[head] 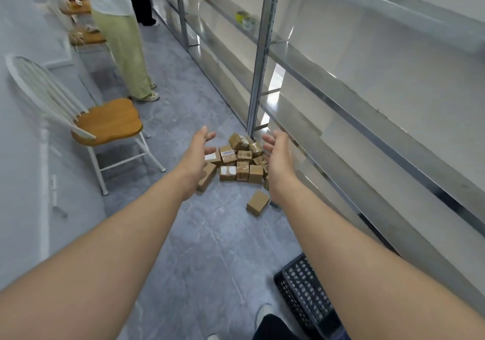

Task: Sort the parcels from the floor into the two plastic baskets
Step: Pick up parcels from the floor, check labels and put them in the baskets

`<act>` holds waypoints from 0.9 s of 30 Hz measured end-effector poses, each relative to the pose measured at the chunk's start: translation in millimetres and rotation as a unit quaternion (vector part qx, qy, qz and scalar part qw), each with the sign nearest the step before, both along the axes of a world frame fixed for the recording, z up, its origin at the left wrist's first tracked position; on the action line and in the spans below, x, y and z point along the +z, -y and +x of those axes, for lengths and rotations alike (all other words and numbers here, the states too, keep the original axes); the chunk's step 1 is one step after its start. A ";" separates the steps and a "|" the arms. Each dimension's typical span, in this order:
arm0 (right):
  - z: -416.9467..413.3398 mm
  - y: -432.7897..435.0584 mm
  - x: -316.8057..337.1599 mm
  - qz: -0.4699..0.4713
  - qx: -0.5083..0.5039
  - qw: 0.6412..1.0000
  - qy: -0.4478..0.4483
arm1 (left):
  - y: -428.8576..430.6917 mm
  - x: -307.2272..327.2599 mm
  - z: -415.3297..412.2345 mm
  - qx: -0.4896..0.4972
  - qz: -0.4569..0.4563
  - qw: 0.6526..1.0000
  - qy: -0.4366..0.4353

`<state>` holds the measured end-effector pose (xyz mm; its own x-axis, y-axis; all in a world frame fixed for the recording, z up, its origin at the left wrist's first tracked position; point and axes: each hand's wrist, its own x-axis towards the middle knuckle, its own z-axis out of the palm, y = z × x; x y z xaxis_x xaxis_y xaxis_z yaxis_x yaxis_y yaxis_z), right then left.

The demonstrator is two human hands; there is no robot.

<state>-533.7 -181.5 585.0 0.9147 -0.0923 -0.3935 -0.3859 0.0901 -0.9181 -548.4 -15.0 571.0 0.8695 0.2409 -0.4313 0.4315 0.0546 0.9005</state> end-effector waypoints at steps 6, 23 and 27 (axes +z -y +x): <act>78.5 -50.5 -43.8 -0.006 0.032 0.999 -0.029 | -40.7 -36.7 68.6 -0.001 -0.001 1.000 -0.027; 328.5 -164.9 -168.9 0.010 0.048 0.987 -0.155 | -154.8 -151.2 293.3 0.049 -0.002 0.988 -0.145; 373.1 -216.7 -209.0 -0.017 0.040 0.985 -0.166 | -202.1 -190.4 350.2 0.016 -0.015 0.986 -0.163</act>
<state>-160.6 35.2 376.0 0.7409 -0.0439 -0.6701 -0.6700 0.0190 -0.7421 -198.2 187.1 380.6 0.6749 0.2492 -0.6945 0.6959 0.0981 0.7114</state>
